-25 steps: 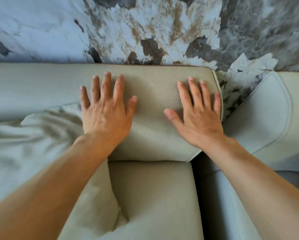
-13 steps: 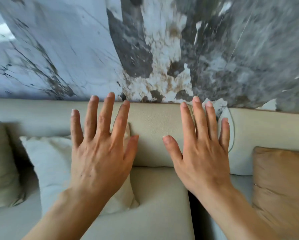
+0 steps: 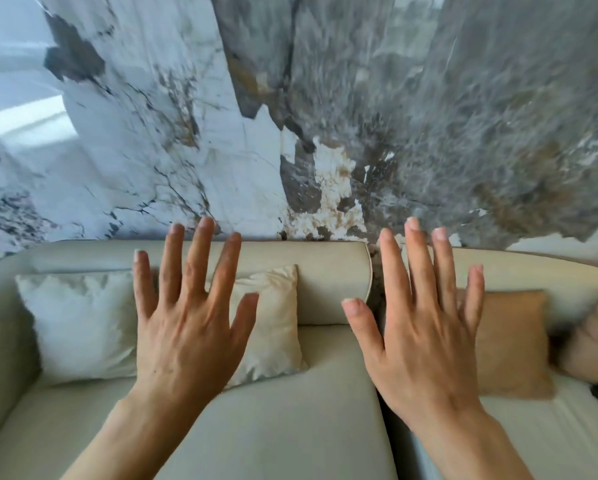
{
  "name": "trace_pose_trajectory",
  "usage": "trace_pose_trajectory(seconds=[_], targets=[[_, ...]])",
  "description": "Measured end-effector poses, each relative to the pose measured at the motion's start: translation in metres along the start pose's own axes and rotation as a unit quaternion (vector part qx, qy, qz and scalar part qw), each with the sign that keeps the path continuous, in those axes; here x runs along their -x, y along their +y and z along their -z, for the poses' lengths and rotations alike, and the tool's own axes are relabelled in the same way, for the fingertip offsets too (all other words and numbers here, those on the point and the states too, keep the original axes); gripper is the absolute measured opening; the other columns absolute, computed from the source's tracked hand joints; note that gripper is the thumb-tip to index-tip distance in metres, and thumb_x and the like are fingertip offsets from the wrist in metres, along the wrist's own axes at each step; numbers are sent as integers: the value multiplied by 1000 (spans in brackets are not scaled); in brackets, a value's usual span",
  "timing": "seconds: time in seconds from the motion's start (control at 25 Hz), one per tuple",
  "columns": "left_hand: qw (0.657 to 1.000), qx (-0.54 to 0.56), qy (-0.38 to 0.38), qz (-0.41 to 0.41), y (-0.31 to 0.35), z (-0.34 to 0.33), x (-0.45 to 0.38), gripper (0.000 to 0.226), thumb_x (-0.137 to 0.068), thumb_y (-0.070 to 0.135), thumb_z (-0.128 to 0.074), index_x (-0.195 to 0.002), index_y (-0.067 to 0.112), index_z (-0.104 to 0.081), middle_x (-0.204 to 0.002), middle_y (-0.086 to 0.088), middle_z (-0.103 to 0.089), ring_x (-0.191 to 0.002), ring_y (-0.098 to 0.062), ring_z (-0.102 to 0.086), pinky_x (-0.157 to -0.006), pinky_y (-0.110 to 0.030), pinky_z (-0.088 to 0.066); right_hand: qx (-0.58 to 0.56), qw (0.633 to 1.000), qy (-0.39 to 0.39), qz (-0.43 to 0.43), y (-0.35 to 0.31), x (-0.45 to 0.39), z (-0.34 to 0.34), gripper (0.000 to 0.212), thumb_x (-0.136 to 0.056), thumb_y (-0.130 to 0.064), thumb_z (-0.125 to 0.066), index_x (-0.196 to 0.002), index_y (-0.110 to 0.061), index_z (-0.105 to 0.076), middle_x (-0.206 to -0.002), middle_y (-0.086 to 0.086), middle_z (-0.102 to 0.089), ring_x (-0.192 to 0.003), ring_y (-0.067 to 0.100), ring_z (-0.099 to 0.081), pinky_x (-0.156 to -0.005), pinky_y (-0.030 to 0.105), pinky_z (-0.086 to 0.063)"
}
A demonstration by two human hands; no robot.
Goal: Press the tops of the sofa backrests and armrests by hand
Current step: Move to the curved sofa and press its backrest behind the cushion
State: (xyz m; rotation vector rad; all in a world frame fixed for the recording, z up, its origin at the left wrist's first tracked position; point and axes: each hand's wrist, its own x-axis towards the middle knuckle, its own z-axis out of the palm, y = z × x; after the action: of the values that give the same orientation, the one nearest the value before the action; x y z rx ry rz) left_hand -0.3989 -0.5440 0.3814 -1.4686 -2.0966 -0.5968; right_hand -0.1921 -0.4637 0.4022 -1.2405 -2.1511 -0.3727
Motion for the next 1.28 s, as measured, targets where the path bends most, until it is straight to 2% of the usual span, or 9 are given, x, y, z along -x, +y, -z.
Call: trace_pose_trajectory(seconds=[0.16,0.28,0.52,0.68,0.92,1.28], targets=[[999,-23,42,-24,3,69,17,65,-91,45,-42,-149,16,-40,-160,-14,-29,-149,-37,-18,-118,-63,-11,-2,999,47,-1,-2,20,71,74,-93,-61,-23,-150,-16,-29,-160,9,-23,-148,29,-16,-114,58,-8],[997,-31,71,-1,12,97,33,64,-92,46,-39,-149,16,-38,-160,-14,-28,-150,-36,-15,-119,-61,-8,-23,997,73,0,5,35,101,73,-94,-61,-21,-151,-16,-27,-160,10,-22,-148,28,-14,-113,59,-8],[994,-86,66,14,34,140,79,63,-94,46,-38,-150,18,-35,-161,-14,-26,-150,-36,-14,-119,-62,-6,-61,994,79,31,13,68,125,73,-93,-61,-23,-151,-16,-27,-159,12,-23,-147,30,-15,-113,60,-6],[990,-123,60,45,13,173,106,64,-94,46,-36,-151,17,-36,-162,-12,-24,-151,-34,-12,-119,-62,-6,-104,990,85,47,-13,78,139,72,-95,-59,-25,-150,-14,-30,-159,15,-24,-147,33,-17,-112,61,-6],[982,-150,87,80,-49,225,149,63,-94,46,-37,-151,18,-34,-162,-11,-23,-152,-31,-8,-120,-58,-2,-151,980,87,94,-96,90,160,71,-95,-59,-24,-151,-15,-27,-160,13,-21,-148,30,-13,-114,59,-2],[971,-175,99,132,-239,301,238,64,-93,47,-40,-150,17,-37,-160,-13,-26,-151,-35,-13,-120,-60,-2,-167,974,57,142,-314,139,178,72,-95,-61,-21,-151,-16,-26,-161,10,-18,-148,28,-11,-115,58,-1]])
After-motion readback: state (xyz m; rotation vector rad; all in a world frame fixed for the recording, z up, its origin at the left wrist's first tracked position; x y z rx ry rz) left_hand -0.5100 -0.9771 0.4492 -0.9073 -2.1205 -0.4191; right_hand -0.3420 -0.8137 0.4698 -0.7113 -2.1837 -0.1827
